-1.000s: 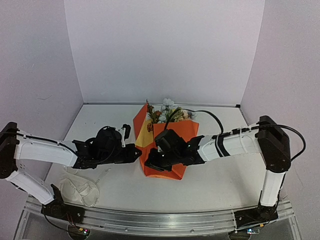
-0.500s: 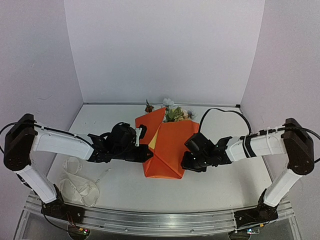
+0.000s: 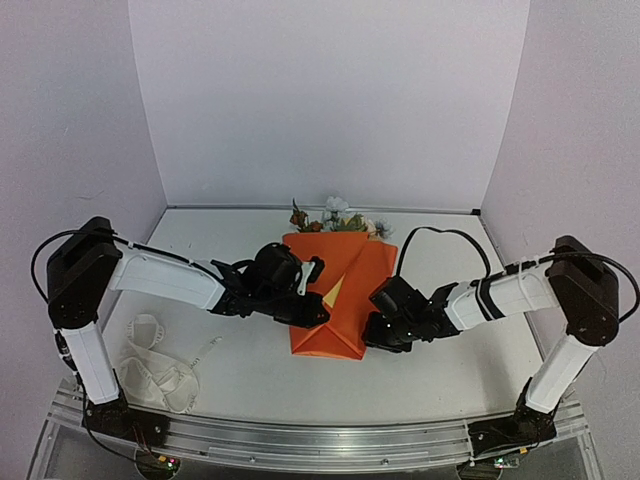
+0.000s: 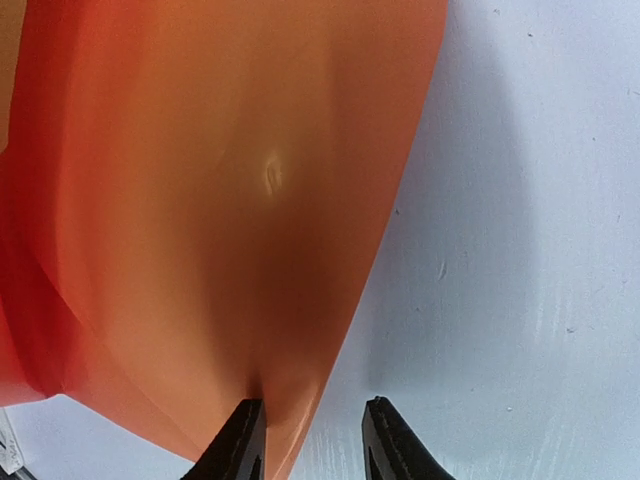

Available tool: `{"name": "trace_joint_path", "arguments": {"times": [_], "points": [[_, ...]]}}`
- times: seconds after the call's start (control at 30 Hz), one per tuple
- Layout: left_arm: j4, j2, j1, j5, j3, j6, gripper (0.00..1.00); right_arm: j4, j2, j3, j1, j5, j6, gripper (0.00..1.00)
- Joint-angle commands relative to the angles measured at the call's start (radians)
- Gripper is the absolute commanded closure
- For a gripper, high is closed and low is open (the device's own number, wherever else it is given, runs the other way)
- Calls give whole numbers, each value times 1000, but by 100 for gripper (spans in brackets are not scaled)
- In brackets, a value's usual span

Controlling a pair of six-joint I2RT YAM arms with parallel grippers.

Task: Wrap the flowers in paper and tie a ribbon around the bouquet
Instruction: Fold the 2/3-folded wrapping paper at the center of the board.

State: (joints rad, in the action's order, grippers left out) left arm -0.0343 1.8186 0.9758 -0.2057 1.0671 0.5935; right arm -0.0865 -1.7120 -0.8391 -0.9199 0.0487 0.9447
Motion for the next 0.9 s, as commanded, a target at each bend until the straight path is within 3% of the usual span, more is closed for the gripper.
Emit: {"name": "trace_joint_path", "arguments": {"times": [0.0,0.27,0.47,0.6,0.87], "points": [[23,63,10,-60,89,-40,100,46,-19,-12,-3,-9,18,63],[28,130,11,-77,130,-42,99,45,101,27,-2,10,29,56],[28,142,11,-81,138,-45,99,44,197,12,43,-12,32,38],[28,152,12,-86,143,-43,99,45,157,-60,115,-87,31,29],[57,164,12,-89,158,-49,98,45,44,-196,151,-122,37,27]]}}
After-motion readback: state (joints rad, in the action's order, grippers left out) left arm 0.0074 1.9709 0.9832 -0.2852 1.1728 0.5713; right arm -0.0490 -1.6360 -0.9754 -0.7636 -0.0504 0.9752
